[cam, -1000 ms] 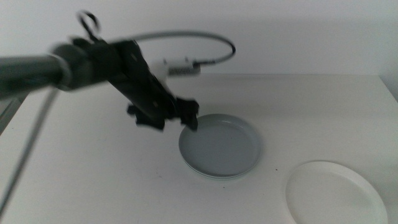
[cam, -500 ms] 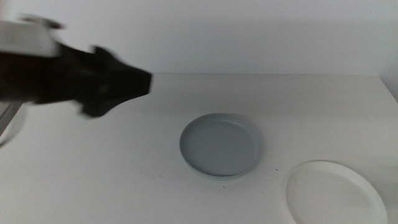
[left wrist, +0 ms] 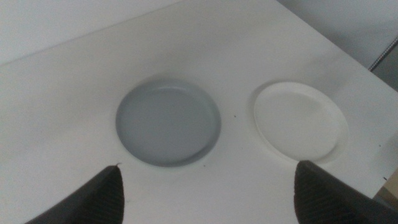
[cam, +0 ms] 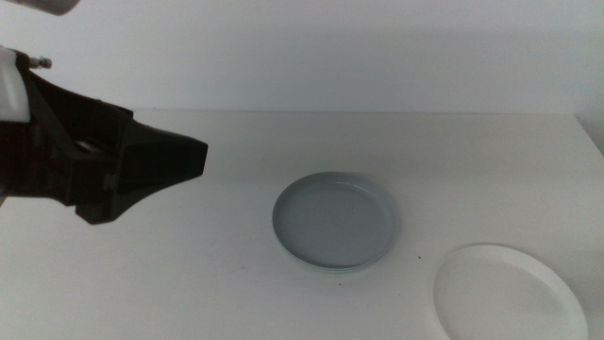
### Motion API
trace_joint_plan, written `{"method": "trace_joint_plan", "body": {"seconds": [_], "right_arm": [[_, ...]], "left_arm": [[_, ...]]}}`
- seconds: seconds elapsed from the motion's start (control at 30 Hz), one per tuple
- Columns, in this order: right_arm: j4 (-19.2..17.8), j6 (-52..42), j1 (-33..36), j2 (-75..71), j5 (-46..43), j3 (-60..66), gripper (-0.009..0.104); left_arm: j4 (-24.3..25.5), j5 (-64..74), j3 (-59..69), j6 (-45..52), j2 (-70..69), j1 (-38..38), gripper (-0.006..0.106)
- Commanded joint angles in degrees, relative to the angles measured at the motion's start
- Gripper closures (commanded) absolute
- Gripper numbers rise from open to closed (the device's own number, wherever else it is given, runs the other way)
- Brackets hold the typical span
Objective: Stack the three bowls on top of each other.
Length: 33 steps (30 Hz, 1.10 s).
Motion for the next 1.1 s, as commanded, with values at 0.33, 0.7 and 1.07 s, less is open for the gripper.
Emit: {"method": "trace_joint_plan", "body": {"seconds": [0.33,0.7,1.07], "right_arm": [[-0.1,-0.6,-0.3,-0.2,-0.4,0.2,0.002],[-0.4,2.4,-0.3,17.2,24.9,-26.4,0.002],[2.3,3.5,-0.3,40.0,60.6,-53.0,0.002]], "left_arm": [[0.0,-2.9,0.2,-0.1,-0.3,0.0,0.007],[0.0,-2.9,0.2,-0.1,-0.3,0.0,0.007],[0.0,-2.9,0.2,-0.1,-0.3,0.0,0.007]]}}
